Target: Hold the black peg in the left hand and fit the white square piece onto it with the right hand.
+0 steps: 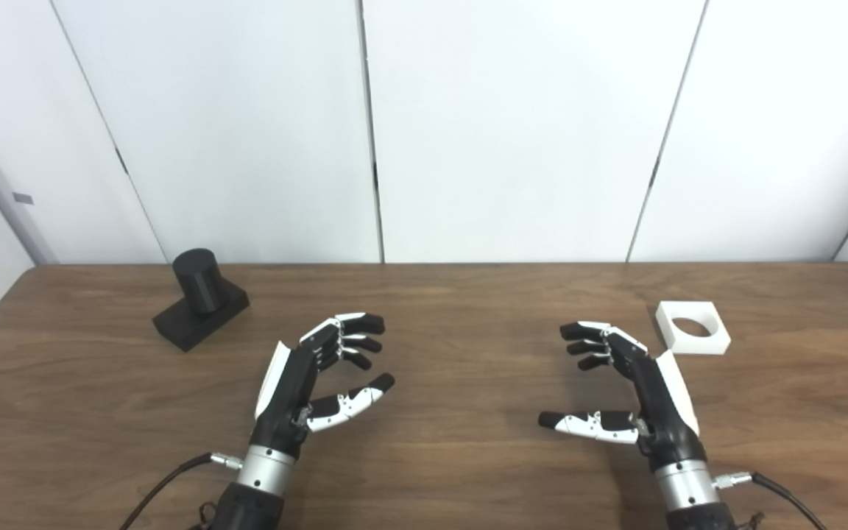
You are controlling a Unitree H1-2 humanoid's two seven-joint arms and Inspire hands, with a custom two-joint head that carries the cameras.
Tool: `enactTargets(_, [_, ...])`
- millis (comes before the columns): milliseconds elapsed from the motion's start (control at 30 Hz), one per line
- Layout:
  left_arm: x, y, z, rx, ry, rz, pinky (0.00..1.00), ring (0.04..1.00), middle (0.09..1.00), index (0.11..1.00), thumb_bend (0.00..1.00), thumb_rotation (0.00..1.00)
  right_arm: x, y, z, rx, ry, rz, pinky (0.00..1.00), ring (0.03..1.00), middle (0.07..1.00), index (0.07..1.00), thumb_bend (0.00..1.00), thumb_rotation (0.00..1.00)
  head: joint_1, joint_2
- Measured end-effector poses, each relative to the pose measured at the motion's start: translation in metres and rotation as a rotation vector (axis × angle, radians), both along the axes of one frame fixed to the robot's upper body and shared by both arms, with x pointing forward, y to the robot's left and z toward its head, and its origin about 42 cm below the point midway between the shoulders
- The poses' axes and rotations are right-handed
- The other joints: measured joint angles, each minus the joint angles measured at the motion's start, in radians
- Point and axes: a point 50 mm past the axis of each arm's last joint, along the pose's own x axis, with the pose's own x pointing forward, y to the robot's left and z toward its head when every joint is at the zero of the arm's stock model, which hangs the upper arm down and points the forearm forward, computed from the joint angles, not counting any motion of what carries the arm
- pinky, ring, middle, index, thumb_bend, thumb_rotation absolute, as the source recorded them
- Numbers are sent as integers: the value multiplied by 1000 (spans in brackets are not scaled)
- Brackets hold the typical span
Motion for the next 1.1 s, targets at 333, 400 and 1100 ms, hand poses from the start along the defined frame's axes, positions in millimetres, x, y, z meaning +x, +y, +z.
enactTargets(333, [0, -1, 0, 3, 2, -9, 536, 654, 718, 696, 604, 0, 0, 0, 0, 0, 0, 0, 575, 670, 712, 689, 607, 0, 9, -11])
enactTargets(400, [0, -1, 0, 3, 2, -11, 542, 663, 723, 699, 601, 0, 0, 0, 0, 1, 0, 0, 579, 672, 714, 690, 607, 0, 40, -23])
enactTargets(1100, [10, -46, -4, -15, 7, -38, 517, 658, 727, 698, 610, 0, -4, -37, 0, 38, 5, 0, 579, 681, 721, 695, 551, 0, 416, -115])
